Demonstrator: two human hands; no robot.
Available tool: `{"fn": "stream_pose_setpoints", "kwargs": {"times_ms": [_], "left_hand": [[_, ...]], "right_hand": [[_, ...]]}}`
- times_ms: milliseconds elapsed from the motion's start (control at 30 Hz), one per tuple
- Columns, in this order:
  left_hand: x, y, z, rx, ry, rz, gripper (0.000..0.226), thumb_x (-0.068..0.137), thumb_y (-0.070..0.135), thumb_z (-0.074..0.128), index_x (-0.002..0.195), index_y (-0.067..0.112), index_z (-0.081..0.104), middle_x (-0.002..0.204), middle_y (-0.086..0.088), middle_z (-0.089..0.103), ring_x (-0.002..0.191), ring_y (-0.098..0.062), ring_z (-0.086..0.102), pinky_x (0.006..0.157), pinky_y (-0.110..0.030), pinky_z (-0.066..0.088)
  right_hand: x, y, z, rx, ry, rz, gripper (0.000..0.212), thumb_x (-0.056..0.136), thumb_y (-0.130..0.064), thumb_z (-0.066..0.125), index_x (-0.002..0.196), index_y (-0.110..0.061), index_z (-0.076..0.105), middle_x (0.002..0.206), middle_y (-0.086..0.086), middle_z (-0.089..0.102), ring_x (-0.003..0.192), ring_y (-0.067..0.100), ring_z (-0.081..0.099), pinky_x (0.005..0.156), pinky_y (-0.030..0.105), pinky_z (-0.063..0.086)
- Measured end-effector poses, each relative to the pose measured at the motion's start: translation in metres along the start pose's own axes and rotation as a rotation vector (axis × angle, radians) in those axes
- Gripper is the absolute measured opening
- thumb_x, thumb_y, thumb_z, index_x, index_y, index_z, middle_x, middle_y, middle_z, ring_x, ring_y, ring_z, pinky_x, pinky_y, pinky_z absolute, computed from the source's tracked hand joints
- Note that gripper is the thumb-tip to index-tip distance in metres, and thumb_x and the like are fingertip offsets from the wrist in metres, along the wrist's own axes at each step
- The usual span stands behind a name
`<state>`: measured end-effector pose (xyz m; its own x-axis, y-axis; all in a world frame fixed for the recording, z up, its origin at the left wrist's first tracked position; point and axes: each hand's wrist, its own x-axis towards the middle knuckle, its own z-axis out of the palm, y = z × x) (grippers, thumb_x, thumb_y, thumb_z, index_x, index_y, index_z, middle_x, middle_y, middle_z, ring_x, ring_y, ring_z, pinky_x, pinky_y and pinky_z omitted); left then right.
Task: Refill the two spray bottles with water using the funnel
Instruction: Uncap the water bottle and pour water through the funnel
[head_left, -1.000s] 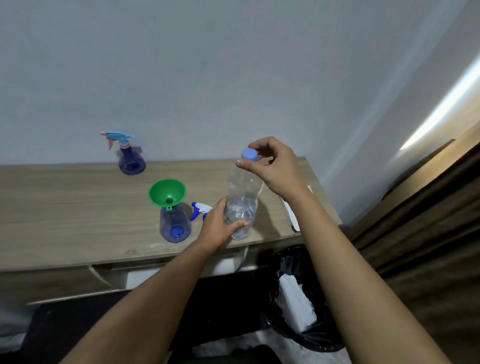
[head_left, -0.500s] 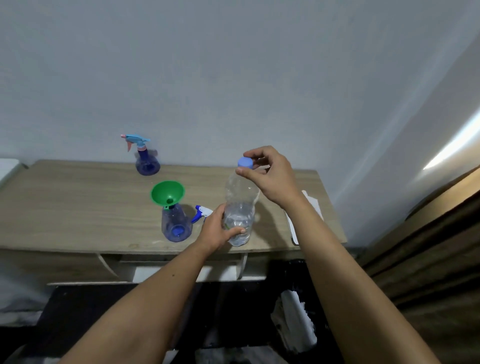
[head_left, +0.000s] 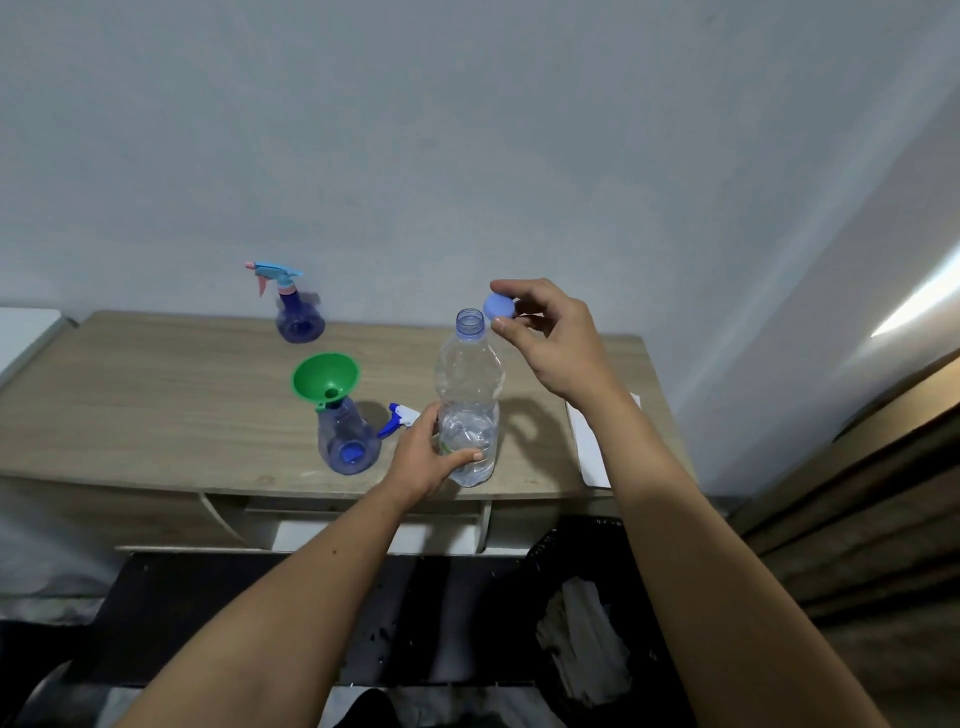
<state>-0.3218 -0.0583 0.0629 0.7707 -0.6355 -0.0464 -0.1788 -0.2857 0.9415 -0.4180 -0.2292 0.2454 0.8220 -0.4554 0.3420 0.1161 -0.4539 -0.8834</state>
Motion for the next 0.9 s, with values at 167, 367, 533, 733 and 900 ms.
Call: {"fn": "stream_pose_setpoints", "kwargs": {"times_ms": [167, 367, 533, 733, 900], "left_hand": [[-0.002, 0.002, 0.003, 0.007, 0.020, -0.016, 0.077, 0.071, 0.013, 0.097, 0.131, 0.033, 0.054, 0.120, 0.016, 0.069, 0.115, -0.006, 0.066, 0.106, -0.043, 0.057], [-0.003, 0.005, 0.006, 0.010, 0.037, -0.029, 0.077, 0.074, 0.010, 0.095, 0.133, 0.034, 0.052, 0.117, 0.022, 0.065, 0.102, 0.017, 0.064, 0.101, -0.032, 0.057], [-0.006, 0.005, 0.009, 0.017, 0.048, -0.003, 0.072, 0.077, 0.005, 0.092, 0.132, 0.028, 0.052, 0.114, 0.021, 0.063, 0.096, 0.023, 0.060, 0.087, -0.009, 0.052], [-0.003, 0.000, 0.007, 0.027, 0.047, 0.016, 0.076, 0.076, 0.008, 0.093, 0.136, 0.028, 0.053, 0.119, 0.015, 0.067, 0.104, 0.014, 0.063, 0.094, -0.017, 0.055], [-0.004, -0.003, 0.006, 0.010, 0.035, 0.003, 0.078, 0.077, 0.011, 0.094, 0.141, 0.023, 0.052, 0.123, 0.012, 0.066, 0.108, 0.012, 0.062, 0.099, -0.021, 0.055]], "right_hand": [[-0.018, 0.038, -0.015, 0.011, 0.048, 0.153, 0.037, 0.085, -0.001, 0.083, 0.118, -0.017, 0.074, 0.096, -0.005, 0.069, 0.079, 0.001, 0.061, 0.086, 0.015, 0.050], [-0.050, 0.117, -0.014, -0.072, 0.020, 0.373, 0.039, 0.084, -0.006, 0.084, 0.120, -0.019, 0.075, 0.085, -0.007, 0.064, 0.069, -0.001, 0.058, 0.081, 0.015, 0.052], [-0.084, 0.172, 0.012, -0.187, -0.049, 0.464, 0.033, 0.084, -0.003, 0.082, 0.116, -0.010, 0.074, 0.095, 0.002, 0.064, 0.065, -0.006, 0.060, 0.065, 0.004, 0.048], [-0.108, 0.222, 0.033, -0.286, -0.073, 0.529, 0.032, 0.083, -0.009, 0.082, 0.113, -0.014, 0.075, 0.101, -0.003, 0.065, 0.077, 0.003, 0.059, 0.086, 0.035, 0.057], [-0.112, 0.233, 0.041, -0.334, -0.026, 0.499, 0.033, 0.079, -0.004, 0.081, 0.111, -0.011, 0.075, 0.106, 0.001, 0.065, 0.087, 0.016, 0.061, 0.091, 0.047, 0.059]]}}
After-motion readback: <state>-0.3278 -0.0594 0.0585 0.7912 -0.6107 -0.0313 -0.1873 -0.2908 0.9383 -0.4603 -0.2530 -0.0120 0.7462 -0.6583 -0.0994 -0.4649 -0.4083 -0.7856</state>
